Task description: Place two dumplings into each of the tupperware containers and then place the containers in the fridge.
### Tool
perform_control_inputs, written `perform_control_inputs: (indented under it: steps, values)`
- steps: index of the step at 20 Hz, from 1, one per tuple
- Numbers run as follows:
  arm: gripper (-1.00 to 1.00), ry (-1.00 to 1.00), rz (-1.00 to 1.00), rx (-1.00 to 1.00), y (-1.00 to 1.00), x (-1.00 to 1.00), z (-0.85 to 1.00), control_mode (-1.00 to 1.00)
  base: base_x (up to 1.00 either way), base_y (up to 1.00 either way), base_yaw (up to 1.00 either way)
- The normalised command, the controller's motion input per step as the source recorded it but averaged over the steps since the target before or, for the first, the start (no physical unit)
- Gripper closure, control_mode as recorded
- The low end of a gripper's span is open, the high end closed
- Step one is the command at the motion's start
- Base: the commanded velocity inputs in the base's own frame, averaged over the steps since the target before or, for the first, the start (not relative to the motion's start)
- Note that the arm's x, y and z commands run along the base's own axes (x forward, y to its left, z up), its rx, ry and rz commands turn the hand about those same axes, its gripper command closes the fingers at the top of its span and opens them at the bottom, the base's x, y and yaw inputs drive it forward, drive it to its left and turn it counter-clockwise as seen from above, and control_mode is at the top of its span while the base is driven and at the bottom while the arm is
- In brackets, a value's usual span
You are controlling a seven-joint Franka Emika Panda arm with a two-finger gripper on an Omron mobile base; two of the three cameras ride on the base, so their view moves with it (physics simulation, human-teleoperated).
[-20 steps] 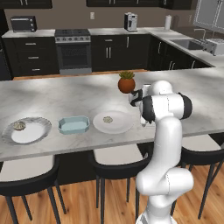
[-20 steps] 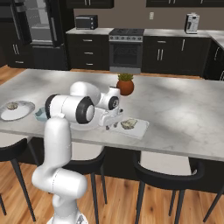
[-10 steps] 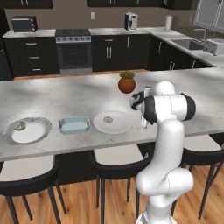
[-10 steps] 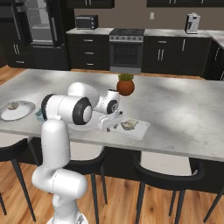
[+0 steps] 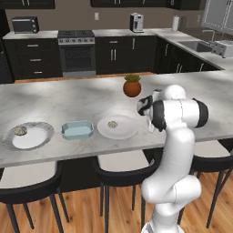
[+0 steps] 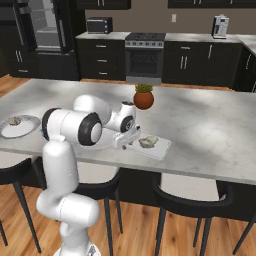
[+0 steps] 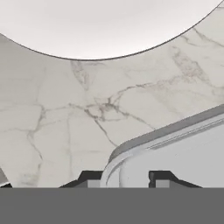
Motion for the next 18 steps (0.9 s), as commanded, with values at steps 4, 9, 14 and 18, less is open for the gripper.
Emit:
perform_control_inputs:
  steps: [4,9,14,18]
  values:
    - [1.00,-0.59,0.00,0.00,0.00,-0.75,0.79,-1.00,0.00,0.00,0.00]
    - [1.00,-0.53,0.00,0.00,0.06,-0.52,1.00,-1.00,0.00,0.00,0.00]
    - [1.00,-0.19,0.10,-0.01,0.29,-0.48,1.00,-1.00,0.00,0.00,0.00]
    - [1.00,0.06,0.30,-0.13,0.75,-0.54,1.00,-1.00,0.00,0.00,0.00]
